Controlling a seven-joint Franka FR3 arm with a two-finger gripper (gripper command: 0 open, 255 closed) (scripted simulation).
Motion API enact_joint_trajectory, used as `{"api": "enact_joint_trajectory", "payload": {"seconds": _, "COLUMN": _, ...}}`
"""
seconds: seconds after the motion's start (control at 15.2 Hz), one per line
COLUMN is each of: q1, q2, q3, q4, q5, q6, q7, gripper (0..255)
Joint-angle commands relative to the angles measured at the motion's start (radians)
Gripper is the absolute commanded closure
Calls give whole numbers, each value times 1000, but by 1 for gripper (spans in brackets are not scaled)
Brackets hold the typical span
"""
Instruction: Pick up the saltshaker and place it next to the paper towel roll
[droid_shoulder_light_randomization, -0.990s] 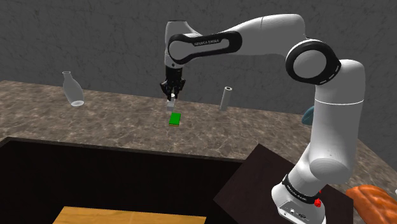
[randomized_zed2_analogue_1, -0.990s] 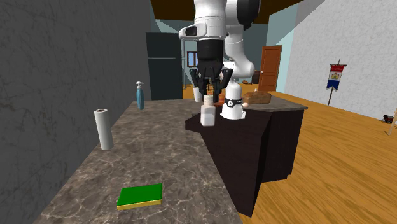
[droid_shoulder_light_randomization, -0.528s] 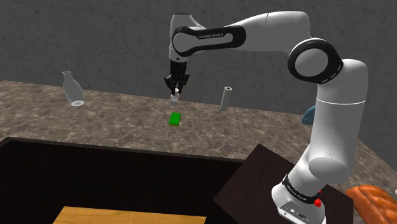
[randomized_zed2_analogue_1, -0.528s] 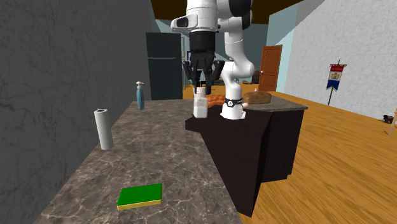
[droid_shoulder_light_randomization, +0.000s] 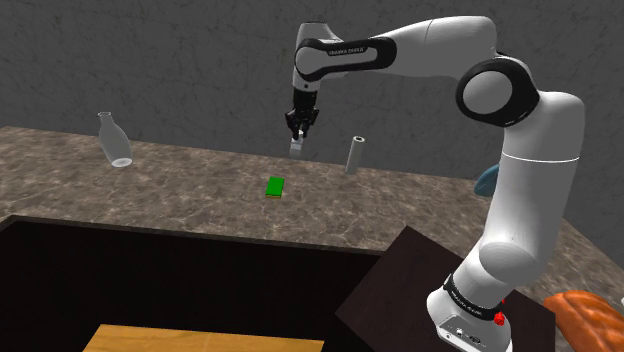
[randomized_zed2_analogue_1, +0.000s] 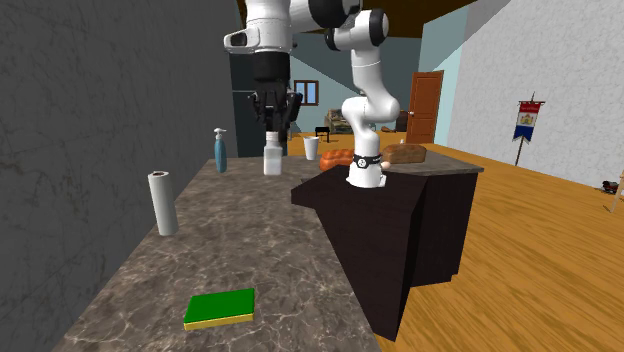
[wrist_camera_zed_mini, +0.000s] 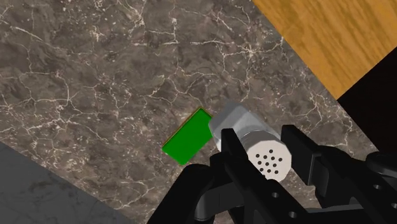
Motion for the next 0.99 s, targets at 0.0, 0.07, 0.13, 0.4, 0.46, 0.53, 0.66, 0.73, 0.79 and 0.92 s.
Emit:
{"api": "enact_joint_trajectory", "payload": {"seconds": 0.0, "q1": -27, "q2": 1, "q3": -12, "q4": 0, "q5": 4, "q6": 0, "q7": -42, "gripper": 255}}
{"api": "enact_joint_trajectory", "payload": {"seconds": 0.07, "q1": -41, "q2": 3, "q3": -19, "q4": 4, "q5": 7, "q6": -2, "q7": -63, "gripper": 255}}
{"api": "enact_joint_trajectory", "payload": {"seconds": 0.13, "q1": -56, "q2": 6, "q3": -25, "q4": 9, "q5": 9, "q6": -4, "q7": -84, "gripper": 255}}
{"api": "enact_joint_trajectory", "payload": {"seconds": 0.4, "q1": -112, "q2": 29, "q3": -51, "q4": 44, "q5": 17, "q6": -17, "q7": -167, "gripper": 255}}
{"api": "enact_joint_trajectory", "payload": {"seconds": 0.46, "q1": -126, "q2": 37, "q3": -58, "q4": 56, "q5": 19, "q6": -22, "q7": -187, "gripper": 255}}
{"api": "enact_joint_trajectory", "payload": {"seconds": 0.53, "q1": -140, "q2": 46, "q3": -63, "q4": 70, "q5": 21, "q6": -27, "q7": -208, "gripper": 255}}
{"api": "enact_joint_trajectory", "payload": {"seconds": 0.66, "q1": -168, "q2": 67, "q3": -75, "q4": 102, "q5": 25, "q6": -39, "q7": -248, "gripper": 255}}
{"api": "enact_joint_trajectory", "payload": {"seconds": 0.73, "q1": -182, "q2": 79, "q3": -81, "q4": 121, "q5": 26, "q6": -46, "q7": -267, "gripper": 255}}
{"api": "enact_joint_trajectory", "payload": {"seconds": 0.79, "q1": -196, "q2": 93, "q3": -86, "q4": 141, "q5": 28, "q6": -53, "q7": -287, "gripper": 255}}
{"api": "enact_joint_trajectory", "payload": {"seconds": 0.92, "q1": -224, "q2": 123, "q3": -97, "q4": 188, "q5": 32, "q6": -71, "q7": -326, "gripper": 255}}
